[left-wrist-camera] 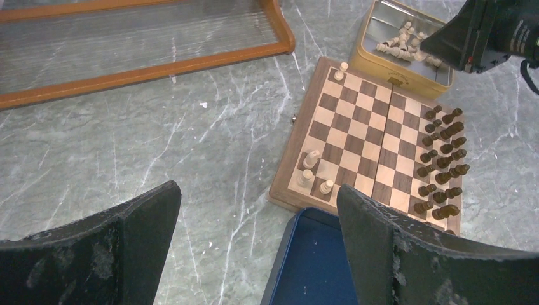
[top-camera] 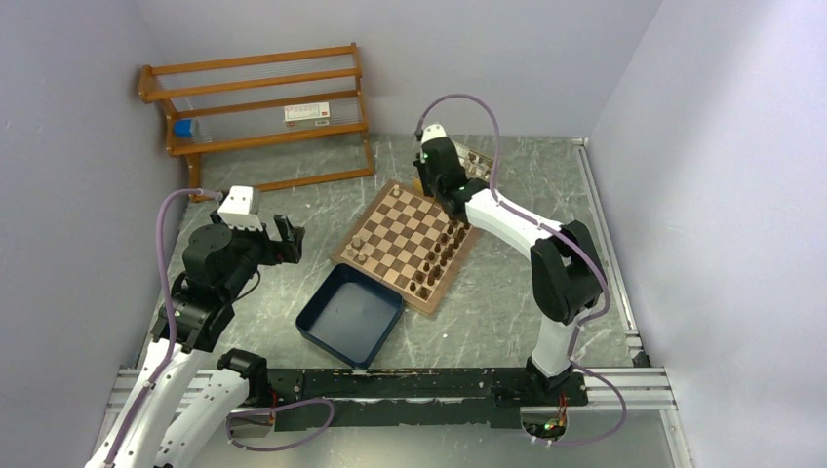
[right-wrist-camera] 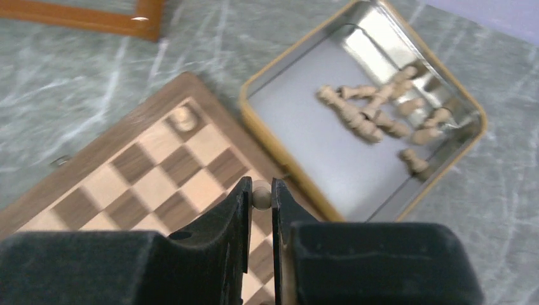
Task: Set up the chess pieces on the board
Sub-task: Place the chess piece on the chessboard.
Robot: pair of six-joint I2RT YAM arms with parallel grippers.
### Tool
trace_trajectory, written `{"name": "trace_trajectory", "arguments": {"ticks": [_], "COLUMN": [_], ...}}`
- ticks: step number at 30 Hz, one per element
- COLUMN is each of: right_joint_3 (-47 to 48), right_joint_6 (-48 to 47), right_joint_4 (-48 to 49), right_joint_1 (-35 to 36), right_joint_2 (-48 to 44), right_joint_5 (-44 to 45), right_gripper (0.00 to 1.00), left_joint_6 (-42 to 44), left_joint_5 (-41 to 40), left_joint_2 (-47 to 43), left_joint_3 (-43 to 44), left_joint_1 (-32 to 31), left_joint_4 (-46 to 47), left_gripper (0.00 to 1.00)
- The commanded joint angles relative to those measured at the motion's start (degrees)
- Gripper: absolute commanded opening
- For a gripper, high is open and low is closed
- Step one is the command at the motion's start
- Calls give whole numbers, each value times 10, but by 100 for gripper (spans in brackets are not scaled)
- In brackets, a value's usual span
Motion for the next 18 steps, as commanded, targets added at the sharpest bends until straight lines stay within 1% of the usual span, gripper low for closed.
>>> {"name": "trace_trajectory", "arguments": {"ticks": [1, 8, 11, 14, 18], "right_joint_3": [-35, -71, -94, -114, -120], "right_joint_6": [19, 26, 36, 43, 40], "right_joint_4": [36, 51, 82, 111, 123], "right_joint_1": [45, 115, 139, 157, 181], "right_joint_2": [-38, -52, -53, -46, -26], "right_joint_5": [-12, -25, -35, -40, -35], "right_gripper": [14, 14, 14, 15, 14], "left_joint_6": [1, 0, 0, 0, 0], "left_joint_5": [7, 4, 4, 4, 3], "left_joint_2": [-7, -9, -9, -8, -8], "left_joint_3": [1, 1, 1, 2, 2], "left_joint_1": [4, 4, 4, 4, 4], "left_joint_4": [8, 7, 7, 7, 5], "left_gripper": [97, 97, 97, 97, 97]}}
